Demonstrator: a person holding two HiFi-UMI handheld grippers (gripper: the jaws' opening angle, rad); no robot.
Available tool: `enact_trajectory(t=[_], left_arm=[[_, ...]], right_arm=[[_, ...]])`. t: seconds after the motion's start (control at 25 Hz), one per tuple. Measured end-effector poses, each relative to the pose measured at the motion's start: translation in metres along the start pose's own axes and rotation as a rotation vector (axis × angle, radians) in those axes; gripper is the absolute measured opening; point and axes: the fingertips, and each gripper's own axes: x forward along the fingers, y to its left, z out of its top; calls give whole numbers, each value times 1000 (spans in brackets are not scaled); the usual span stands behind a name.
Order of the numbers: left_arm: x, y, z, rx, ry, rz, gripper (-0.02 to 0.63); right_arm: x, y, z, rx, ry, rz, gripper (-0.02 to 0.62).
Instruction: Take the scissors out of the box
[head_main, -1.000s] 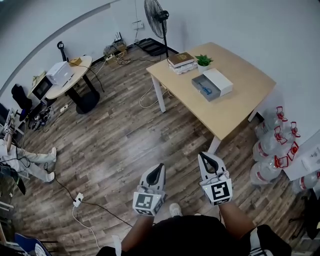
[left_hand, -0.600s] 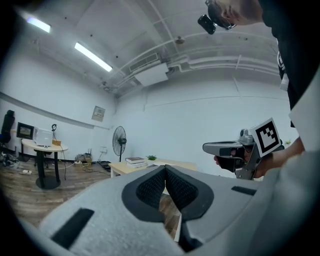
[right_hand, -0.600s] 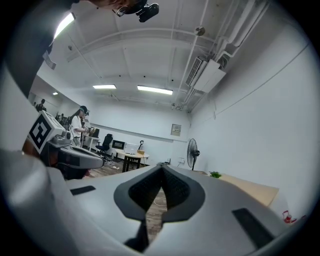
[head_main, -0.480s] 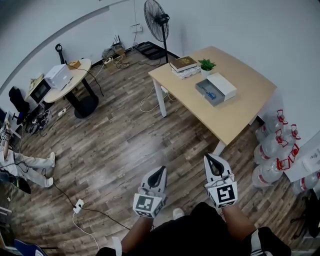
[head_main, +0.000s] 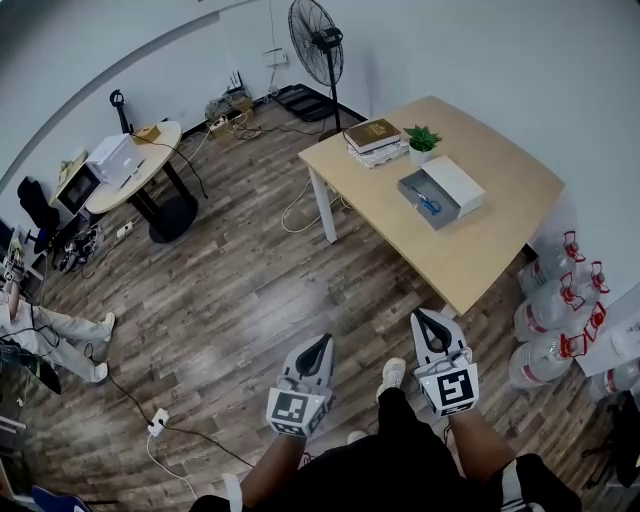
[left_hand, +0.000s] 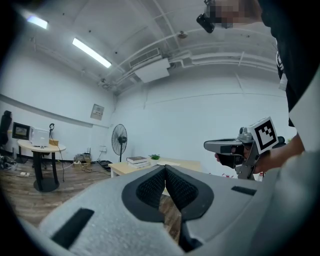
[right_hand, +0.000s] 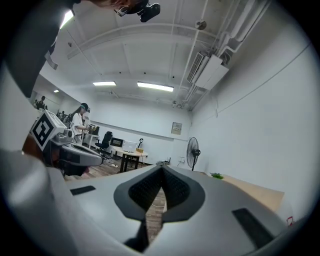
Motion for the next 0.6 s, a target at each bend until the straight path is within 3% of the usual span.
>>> enact_trajectory(t=[0.48, 0.6], left_arm=[[160, 54, 16, 11, 5, 21, 0], [204, 65, 22, -23, 32, 49, 0]], right_arm=[[120, -105, -16, 62, -29, 35, -6], [152, -133, -25, 61, 4, 63, -6]])
